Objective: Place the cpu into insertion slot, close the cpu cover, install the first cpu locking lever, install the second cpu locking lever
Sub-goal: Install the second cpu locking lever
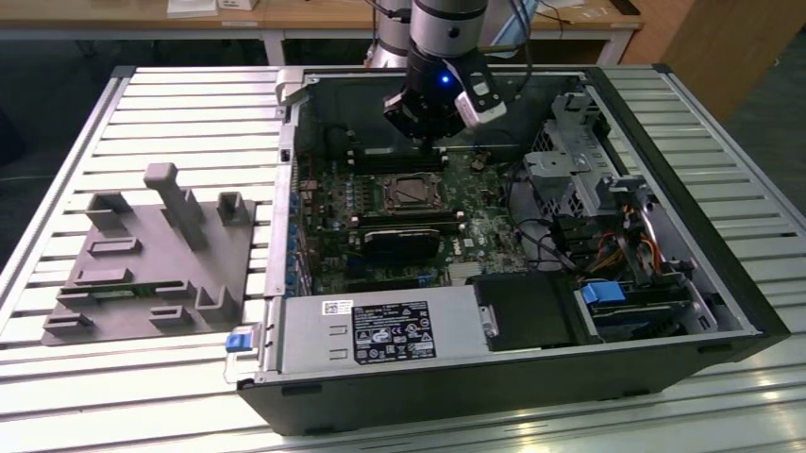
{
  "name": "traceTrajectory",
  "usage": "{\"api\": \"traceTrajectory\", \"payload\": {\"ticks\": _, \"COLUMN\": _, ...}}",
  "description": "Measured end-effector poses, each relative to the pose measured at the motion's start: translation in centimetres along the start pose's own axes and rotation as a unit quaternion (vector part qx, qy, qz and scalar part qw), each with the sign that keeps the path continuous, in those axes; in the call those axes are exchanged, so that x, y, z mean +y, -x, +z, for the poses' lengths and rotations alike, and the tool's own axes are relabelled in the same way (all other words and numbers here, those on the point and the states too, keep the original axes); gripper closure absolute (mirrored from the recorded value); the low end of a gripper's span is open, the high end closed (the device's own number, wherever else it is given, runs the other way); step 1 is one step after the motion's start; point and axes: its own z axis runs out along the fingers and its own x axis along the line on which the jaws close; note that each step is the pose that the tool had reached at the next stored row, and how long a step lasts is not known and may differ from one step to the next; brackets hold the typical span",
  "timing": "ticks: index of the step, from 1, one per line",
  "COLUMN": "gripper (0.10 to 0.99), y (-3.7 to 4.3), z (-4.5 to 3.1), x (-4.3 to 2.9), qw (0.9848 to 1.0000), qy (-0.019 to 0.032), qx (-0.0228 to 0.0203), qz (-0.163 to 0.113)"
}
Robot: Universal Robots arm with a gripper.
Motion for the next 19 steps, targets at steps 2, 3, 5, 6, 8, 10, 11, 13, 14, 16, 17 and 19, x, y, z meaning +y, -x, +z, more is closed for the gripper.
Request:
{"api": "traceTrajectory", "payload": {"ticks": 2, "gripper": 0.98, "y": 0.0, "z": 0.08, "x": -0.01, "qw": 1.0, "qy": 0.0, "qx": 0.0, "qz": 0.0}}
{"api": "traceTrajectory", "payload": {"ticks": 3, "gripper": 0.98, "y": 0.0, "z": 0.12, "x": -0.01, "qw": 1.0, "qy": 0.0, "qx": 0.0, "qz": 0.0}}
{"api": "traceTrajectory", "payload": {"ticks": 5, "gripper": 0.98, "y": 0.0, "z": 0.13, "x": -0.05, "qw": 1.0, "qy": -0.0002, "qx": 0.0001, "qz": 0.0}}
{"api": "traceTrajectory", "payload": {"ticks": 6, "gripper": 0.98, "y": 0.01, "z": 0.14, "x": -0.1, "qw": 1.0, "qy": -0.0001, "qx": 0.0001, "qz": 0.0}}
{"api": "traceTrajectory", "payload": {"ticks": 8, "gripper": 0.98, "y": 0.01, "z": 0.14, "x": -0.26, "qw": 1.0, "qy": -0.0001, "qx": 0.0, "qz": 0.0}}
{"api": "traceTrajectory", "payload": {"ticks": 10, "gripper": 0.98, "y": 0.01, "z": 0.13, "x": -0.42, "qw": 1.0, "qy": -0.0001, "qx": 0.0001, "qz": 0.0}}
{"api": "traceTrajectory", "payload": {"ticks": 11, "gripper": 0.98, "y": 0.01, "z": 0.13, "x": -0.49, "qw": 1.0, "qy": -0.0001, "qx": 0.0, "qz": 0.0}}
{"api": "traceTrajectory", "payload": {"ticks": 13, "gripper": 0.98, "y": 0.02, "z": 0.12, "x": -0.64, "qw": 1.0, "qy": -0.0001, "qx": 0.0, "qz": 0.0}}
{"api": "traceTrajectory", "payload": {"ticks": 14, "gripper": 0.98, "y": 0.02, "z": 0.12, "x": -0.73, "qw": 1.0, "qy": -0.0001, "qx": 0.0, "qz": 0.0}}
{"api": "traceTrajectory", "payload": {"ticks": 16, "gripper": 0.98, "y": 0.02, "z": 0.11, "x": -0.94, "qw": 1.0, "qy": -0.0001, "qx": 0.0, "qz": 0.0}}
{"api": "traceTrajectory", "payload": {"ticks": 17, "gripper": 0.98, "y": 0.03, "z": 0.11, "x": -1.07, "qw": 1.0, "qy": 0.0, "qx": 0.0, "qz": 0.0}}
{"api": "traceTrajectory", "payload": {"ticks": 19, "gripper": 0.98, "y": 0.03, "z": 0.1, "x": -1.29, "qw": 1.0, "qy": -0.0001, "qx": 0.0, "qz": 0.0}}
